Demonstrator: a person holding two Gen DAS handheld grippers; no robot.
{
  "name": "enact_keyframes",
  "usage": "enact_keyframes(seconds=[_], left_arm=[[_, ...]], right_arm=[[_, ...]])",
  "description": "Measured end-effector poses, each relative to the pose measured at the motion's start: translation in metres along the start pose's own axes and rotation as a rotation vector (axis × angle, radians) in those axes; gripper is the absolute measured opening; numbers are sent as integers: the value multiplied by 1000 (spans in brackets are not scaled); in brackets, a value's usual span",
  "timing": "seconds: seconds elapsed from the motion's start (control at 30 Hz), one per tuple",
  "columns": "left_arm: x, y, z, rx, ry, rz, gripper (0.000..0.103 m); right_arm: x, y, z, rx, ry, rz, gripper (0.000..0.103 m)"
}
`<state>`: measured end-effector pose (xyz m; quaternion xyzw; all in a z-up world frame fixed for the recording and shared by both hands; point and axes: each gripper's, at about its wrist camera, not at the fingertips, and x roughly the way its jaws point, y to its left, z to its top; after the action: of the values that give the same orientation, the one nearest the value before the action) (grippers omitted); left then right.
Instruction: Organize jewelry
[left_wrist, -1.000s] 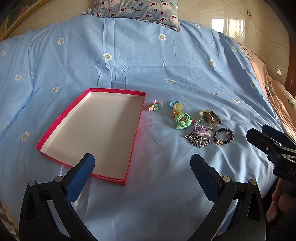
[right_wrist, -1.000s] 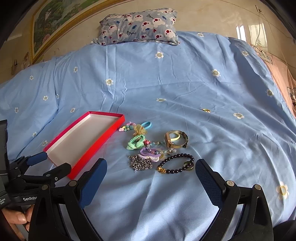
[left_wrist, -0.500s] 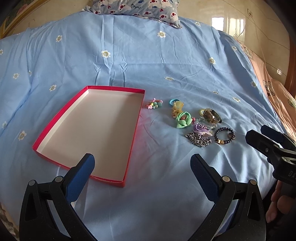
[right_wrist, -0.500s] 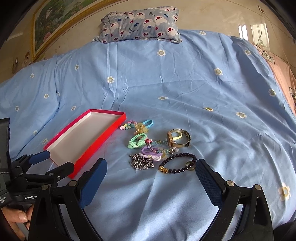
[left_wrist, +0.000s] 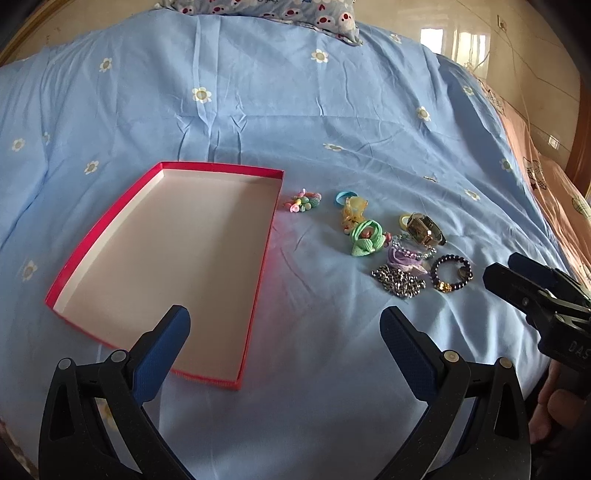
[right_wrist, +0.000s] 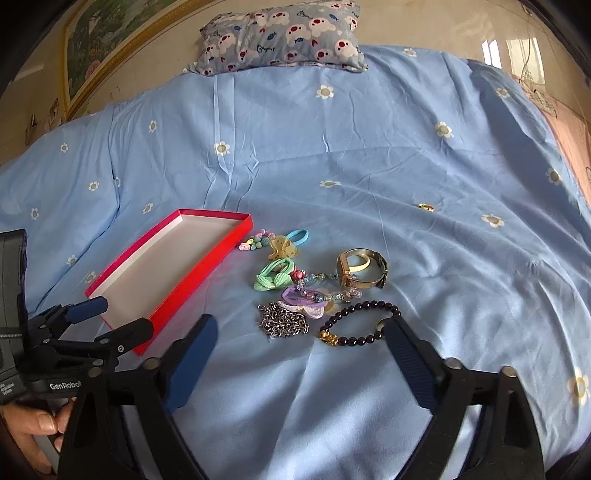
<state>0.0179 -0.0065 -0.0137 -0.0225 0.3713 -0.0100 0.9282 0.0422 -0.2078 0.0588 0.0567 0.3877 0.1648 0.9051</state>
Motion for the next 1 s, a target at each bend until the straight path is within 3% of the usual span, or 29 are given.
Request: enact_keyframes(seconds=[0.2,0.43,0.57,1.0], left_arm=[[17,-1,21,10,20,-53,93],[43,-11,45,25,60,-132,78],[62,-19,57,47,91,-153,75],[118,-34,72,80,205,-222,58]], right_arm=[[15,-12,11,19,33,13,63],[39,-33,26,61,77,17,47],[55,-40,34,72,102,15,38],[104,-48,43,66,194,12,32]])
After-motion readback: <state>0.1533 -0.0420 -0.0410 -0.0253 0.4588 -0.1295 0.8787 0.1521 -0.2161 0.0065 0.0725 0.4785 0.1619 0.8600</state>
